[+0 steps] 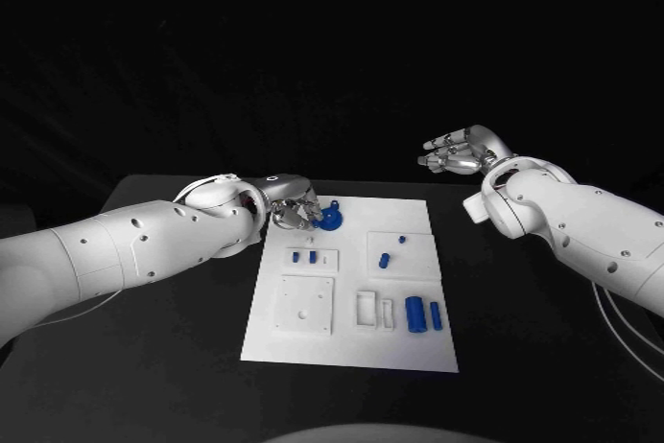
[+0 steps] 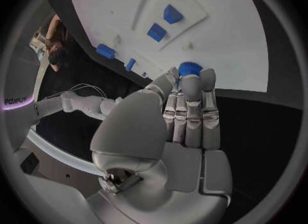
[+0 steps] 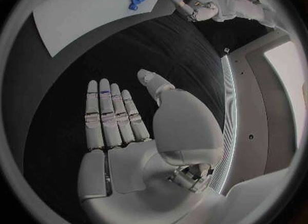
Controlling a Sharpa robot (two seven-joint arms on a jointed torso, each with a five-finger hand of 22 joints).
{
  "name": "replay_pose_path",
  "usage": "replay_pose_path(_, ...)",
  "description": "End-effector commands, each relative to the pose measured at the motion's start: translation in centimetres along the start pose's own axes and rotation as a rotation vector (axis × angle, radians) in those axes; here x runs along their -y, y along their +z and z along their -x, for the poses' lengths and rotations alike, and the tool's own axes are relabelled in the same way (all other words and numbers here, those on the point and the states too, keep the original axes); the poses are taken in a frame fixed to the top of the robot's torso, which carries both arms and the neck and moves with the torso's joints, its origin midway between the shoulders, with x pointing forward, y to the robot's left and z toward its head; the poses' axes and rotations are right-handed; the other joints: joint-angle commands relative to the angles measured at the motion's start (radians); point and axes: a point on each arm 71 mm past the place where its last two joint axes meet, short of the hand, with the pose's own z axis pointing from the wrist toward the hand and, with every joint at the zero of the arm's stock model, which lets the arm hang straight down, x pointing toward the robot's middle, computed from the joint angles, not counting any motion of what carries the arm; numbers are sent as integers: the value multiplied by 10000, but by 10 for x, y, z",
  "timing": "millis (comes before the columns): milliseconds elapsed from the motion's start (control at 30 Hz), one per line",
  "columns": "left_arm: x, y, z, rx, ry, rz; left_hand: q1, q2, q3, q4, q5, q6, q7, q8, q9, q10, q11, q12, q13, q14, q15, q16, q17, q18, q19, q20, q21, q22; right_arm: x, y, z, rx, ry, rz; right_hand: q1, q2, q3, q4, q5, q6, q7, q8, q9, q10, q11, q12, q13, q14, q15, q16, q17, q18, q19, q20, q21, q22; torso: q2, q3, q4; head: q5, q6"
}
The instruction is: Assemble the parts on the task board
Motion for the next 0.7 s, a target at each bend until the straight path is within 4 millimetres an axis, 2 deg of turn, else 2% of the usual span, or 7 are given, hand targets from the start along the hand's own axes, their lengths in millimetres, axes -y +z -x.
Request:
replay_pose_path(33, -3, -4, -1, -377, -228, 83, 11, -91, 2, -31, -13, -47, 1, 19, -8, -23, 18, -35, 8, 64, 30, -24, -15, 138, -28, -17, 36, 210, 0, 0, -1, -146, -27, 52, -63, 1, -64, -6, 66, -10, 14, 6, -9, -83, 19, 25, -6, -29, 48, -42, -16, 62, -72, -3, 5, -13, 3, -16, 1, -6, -10)
replay_pose_path(200, -9, -8, -2, -437, -168, 204, 38, -100, 20, -40, -12, -39, 2, 18, -9, -18, 18, -35, 8, 67, 30, -35, -21, 145, -35, -16, 45, 211, 0, 0, -1, -157, -30, 43, -56, 3, -81, -6, 70, 11, 14, 7, -8, -76, 17, 31, -5, -38, 54, -42, -15, 61, -87, 1, 6, -12, 6, -14, 12, 26, -22)
replay_pose_path(400, -12, -9, -8, -526, -202, 253, 21, -95, 21, -14, -30, -45, 5, 16, -10, -31, 23, -37, 7, 59, 34, -49, -27, 145, -46, -10, 48, 210, -1, 1, -3, -243, -13, 48, -61, 23, -73, -3, 74, 74, 6, 8, -6, -58, 9, 36, -5, -40, 50, -38, -15, 65, -85, 0, 9, -11, 12, -27, -18, 68, -23)
replay_pose_path(700, -11, -8, -15, -473, -315, 211, 16, -84, 38, 39, -28, -57, 7, 18, -9, -50, 26, -37, 8, 78, 32, -55, -30, 150, -38, -9, 56, 202, -1, 1, -4, -271, -8, 36, -61, 23, -73, -3, 74, 74, 6, 8, -6, -58, 9, 36, -5, -40, 50, -38, -15, 65, -85, 0, 9, -11, 7, -7, -14, 80, -44)
